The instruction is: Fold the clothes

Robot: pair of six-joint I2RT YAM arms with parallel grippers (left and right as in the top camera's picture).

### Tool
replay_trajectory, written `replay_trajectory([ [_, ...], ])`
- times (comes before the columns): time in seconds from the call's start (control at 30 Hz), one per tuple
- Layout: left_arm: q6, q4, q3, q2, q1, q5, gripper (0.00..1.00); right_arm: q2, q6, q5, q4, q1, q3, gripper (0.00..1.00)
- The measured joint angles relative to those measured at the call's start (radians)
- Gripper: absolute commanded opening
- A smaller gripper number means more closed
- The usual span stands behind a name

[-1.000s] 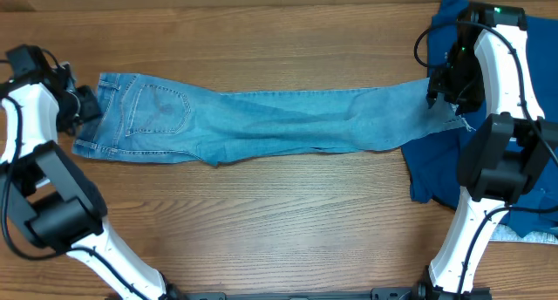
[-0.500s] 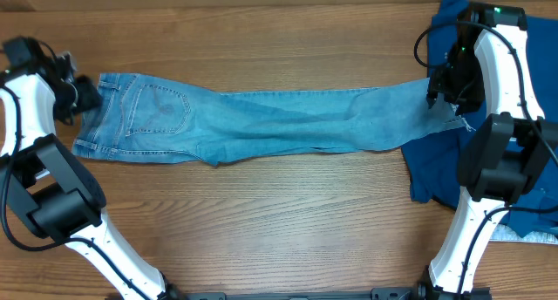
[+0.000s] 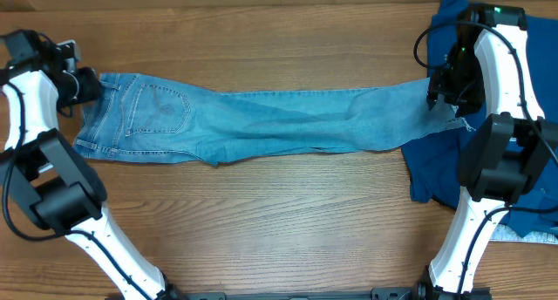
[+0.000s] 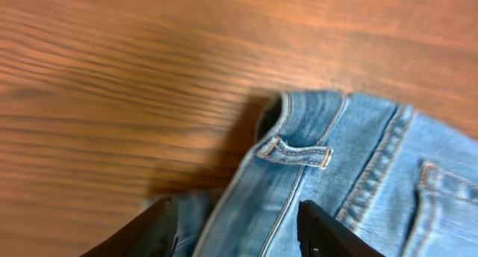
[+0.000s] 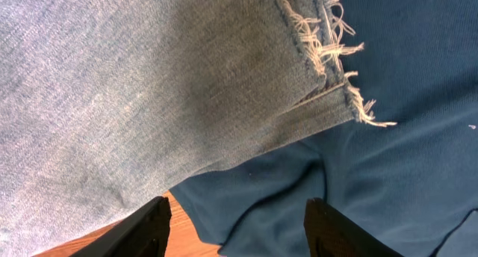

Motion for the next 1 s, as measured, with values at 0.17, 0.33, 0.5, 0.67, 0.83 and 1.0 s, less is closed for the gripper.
replay_trajectory([
  [0.17, 0.017, -0.014, 0.001, 0.079, -0.008, 0.015, 0.51, 0.0, 0.0, 0.0, -0.002, 0.0, 0.0, 0.6],
  [0.33, 0.018, -0.079, 0.006, 0.08, -0.008, 0.079, 0.06, 0.0, 0.0, 0.0, -0.002, 0.0, 0.0, 0.6],
  [0.5, -0.016, -0.262, 0.023, 0.08, -0.006, 0.15, 0.04, 0.0, 0.0, 0.0, 0.005, 0.0, 0.0, 0.6],
  [0.67, -0.09, -0.621, 0.148, 0.087, -0.005, 0.171, 0.04, 0.0, 0.0, 0.0, 0.01, 0.0, 0.0, 0.6],
  [0.83, -0.141, -0.898, 0.275, 0.086, 0.013, 0.17, 0.04, 0.0, 0.0, 0.0, 0.011, 0.0, 0.0, 0.6],
  [1.0, -0.225, -0.899, 0.275, 0.086, 0.014, 0.061, 0.04, 0.0, -0.008, 0.0, 0.011, 0.0, 0.0, 0.6],
])
